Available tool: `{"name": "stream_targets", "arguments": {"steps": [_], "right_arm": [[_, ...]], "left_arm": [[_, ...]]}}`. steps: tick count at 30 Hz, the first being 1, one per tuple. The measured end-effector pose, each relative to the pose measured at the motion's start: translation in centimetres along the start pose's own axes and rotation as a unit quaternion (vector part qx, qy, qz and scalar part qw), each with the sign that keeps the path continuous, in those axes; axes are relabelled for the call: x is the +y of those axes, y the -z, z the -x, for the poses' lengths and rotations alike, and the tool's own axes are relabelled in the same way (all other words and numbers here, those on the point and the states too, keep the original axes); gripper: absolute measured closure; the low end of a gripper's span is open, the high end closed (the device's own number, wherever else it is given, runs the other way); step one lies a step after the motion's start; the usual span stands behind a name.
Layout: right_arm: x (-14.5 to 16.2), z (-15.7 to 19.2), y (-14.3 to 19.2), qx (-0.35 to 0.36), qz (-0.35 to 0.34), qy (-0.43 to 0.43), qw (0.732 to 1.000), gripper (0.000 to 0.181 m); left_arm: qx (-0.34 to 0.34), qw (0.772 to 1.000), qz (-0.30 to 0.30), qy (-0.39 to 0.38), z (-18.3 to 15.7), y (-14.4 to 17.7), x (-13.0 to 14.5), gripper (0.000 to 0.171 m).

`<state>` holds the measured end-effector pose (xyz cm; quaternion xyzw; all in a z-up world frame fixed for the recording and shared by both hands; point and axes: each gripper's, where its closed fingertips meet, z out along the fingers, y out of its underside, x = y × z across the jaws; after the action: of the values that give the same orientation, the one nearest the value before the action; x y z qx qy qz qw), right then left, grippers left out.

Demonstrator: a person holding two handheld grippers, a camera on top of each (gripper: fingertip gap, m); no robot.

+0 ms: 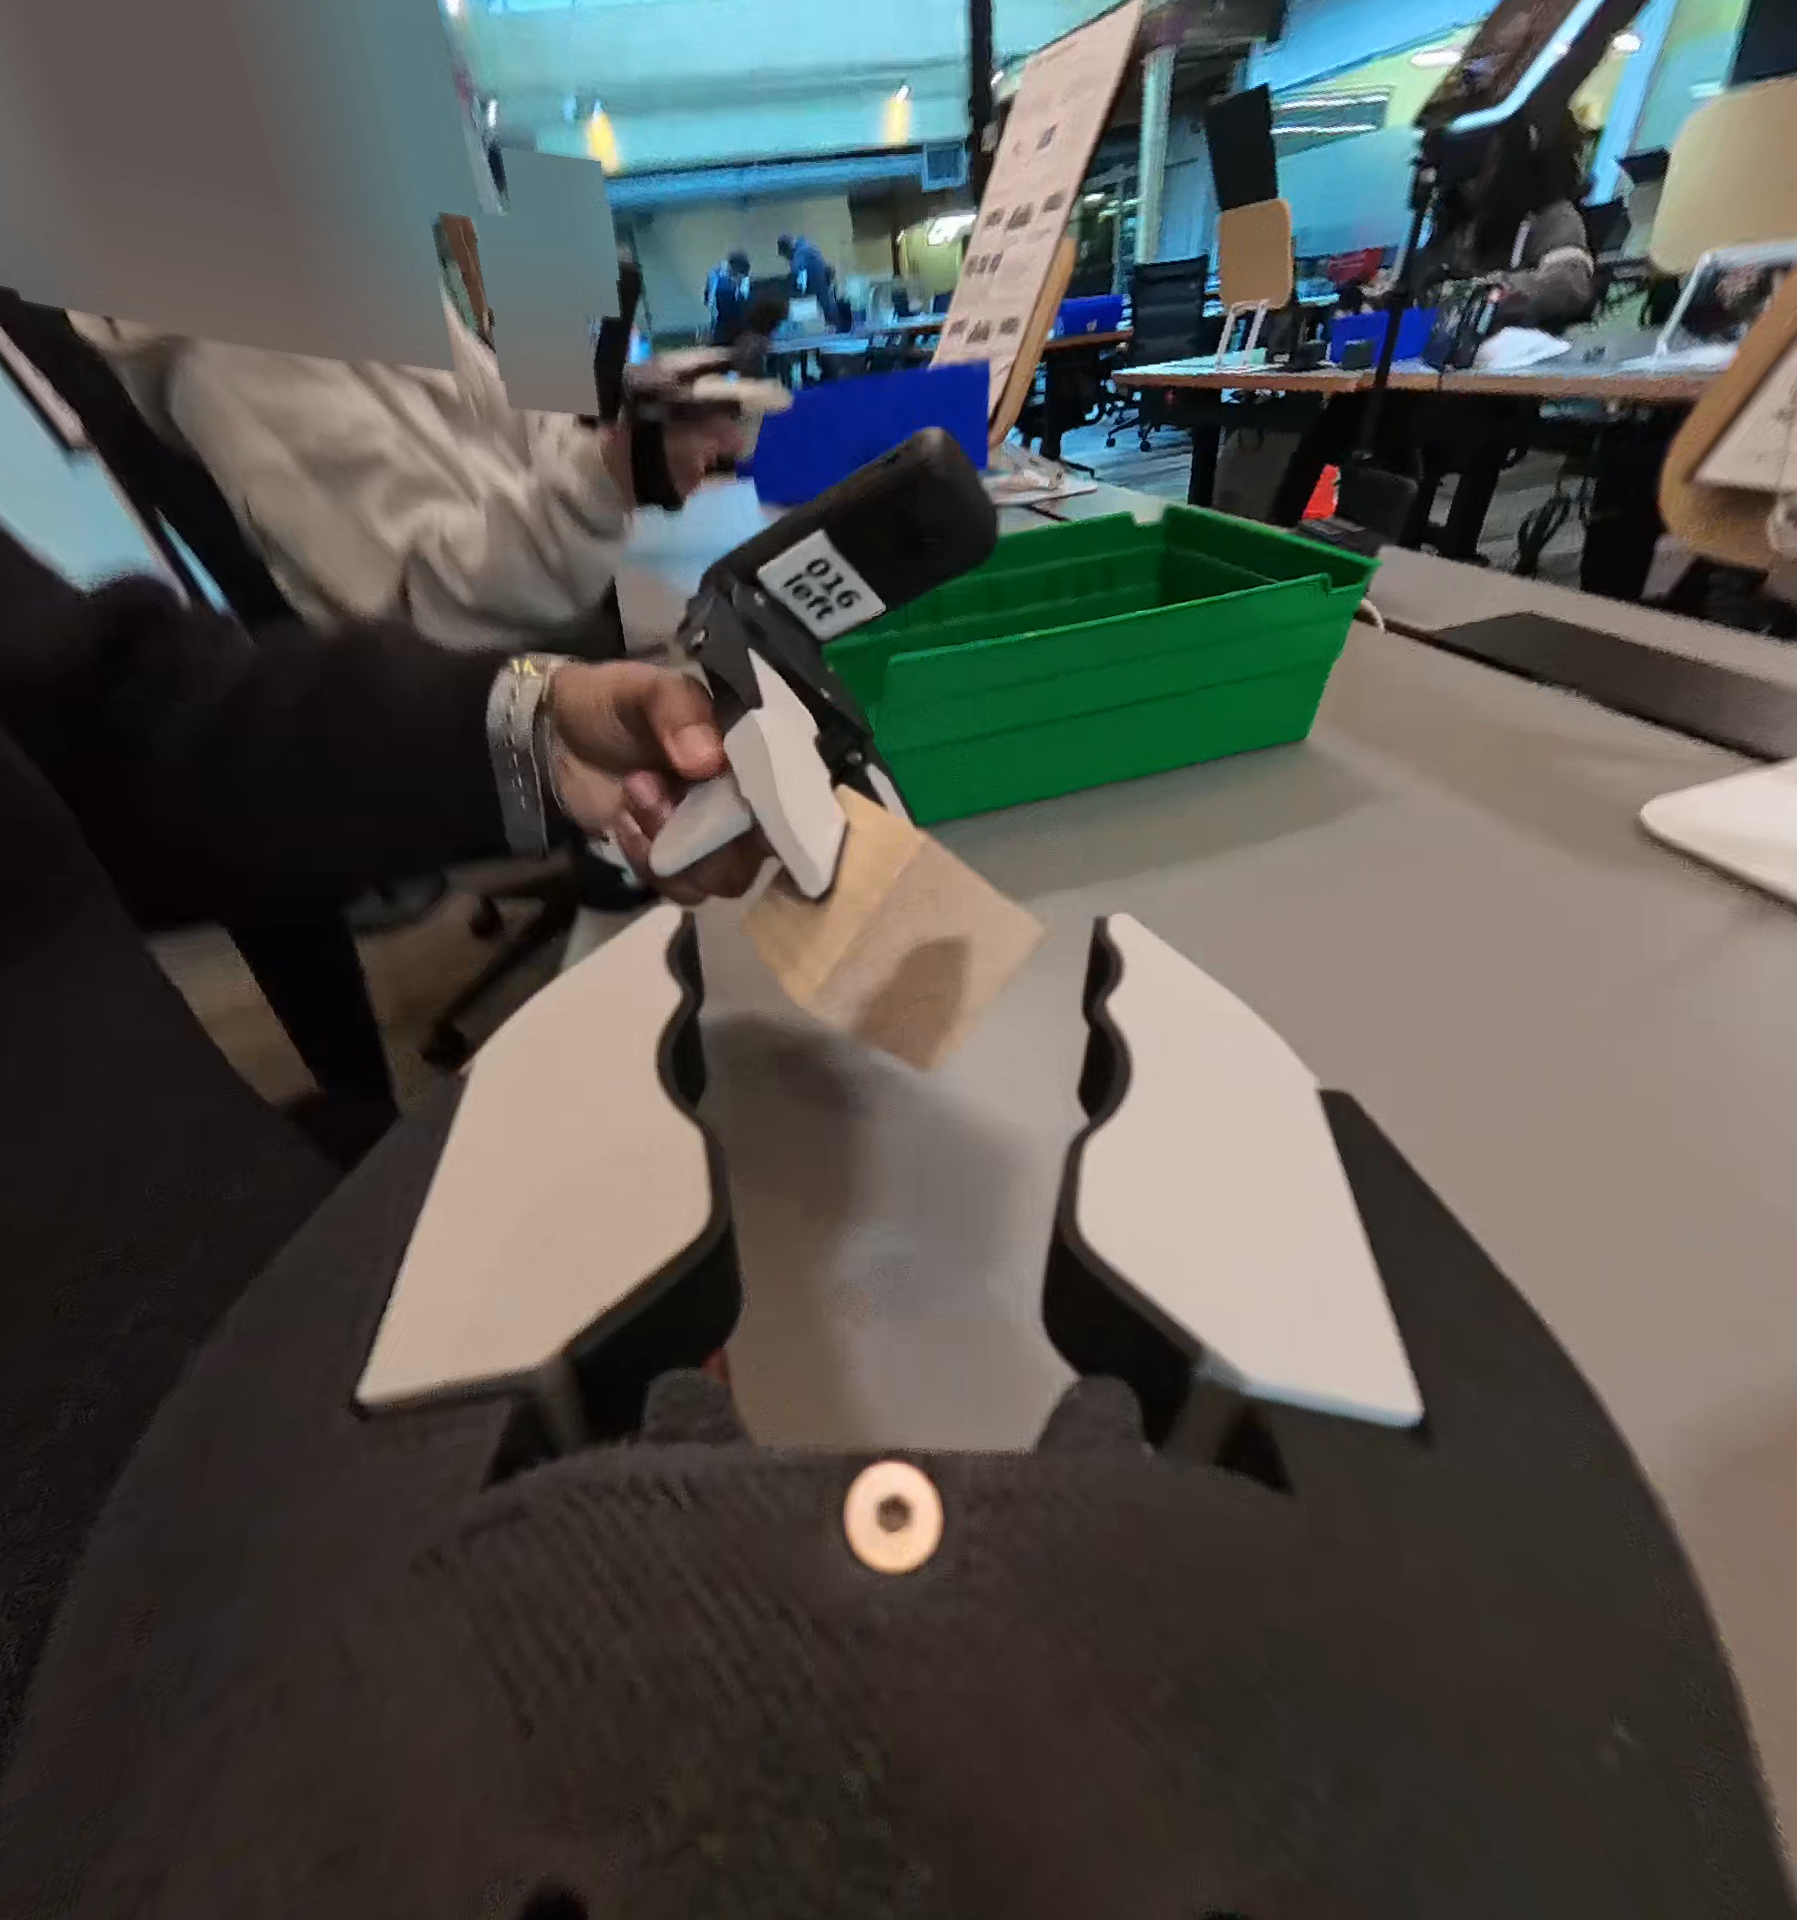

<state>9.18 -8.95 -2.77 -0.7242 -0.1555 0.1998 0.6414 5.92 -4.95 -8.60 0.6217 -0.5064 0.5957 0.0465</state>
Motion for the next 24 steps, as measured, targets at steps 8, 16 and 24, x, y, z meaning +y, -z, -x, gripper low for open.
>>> {"name": "stream_targets", "arguments": {"steps": [8,16,24], "right_arm": [[3.1,1.8,-2.1,-0.038,0.038,0.037,0.998,0.094],[4.4,-0.6,-2.5,-0.099,0.013,-0.271,0.957,0.118],[6.1,1.1,-3.3,-0.138,0.062,-0.305,0.94,0.109]], "left_arm": [[0.073,0.997,0.006,0.014,-0.6,-1.0,1.4,0.109],[0.058,0.998,0.003,-0.027,0.3,-1.1,1.6,0.109],[0.033,0.998,0.024,-0.047,0.9,-1.9,2.6,0.109]]}}
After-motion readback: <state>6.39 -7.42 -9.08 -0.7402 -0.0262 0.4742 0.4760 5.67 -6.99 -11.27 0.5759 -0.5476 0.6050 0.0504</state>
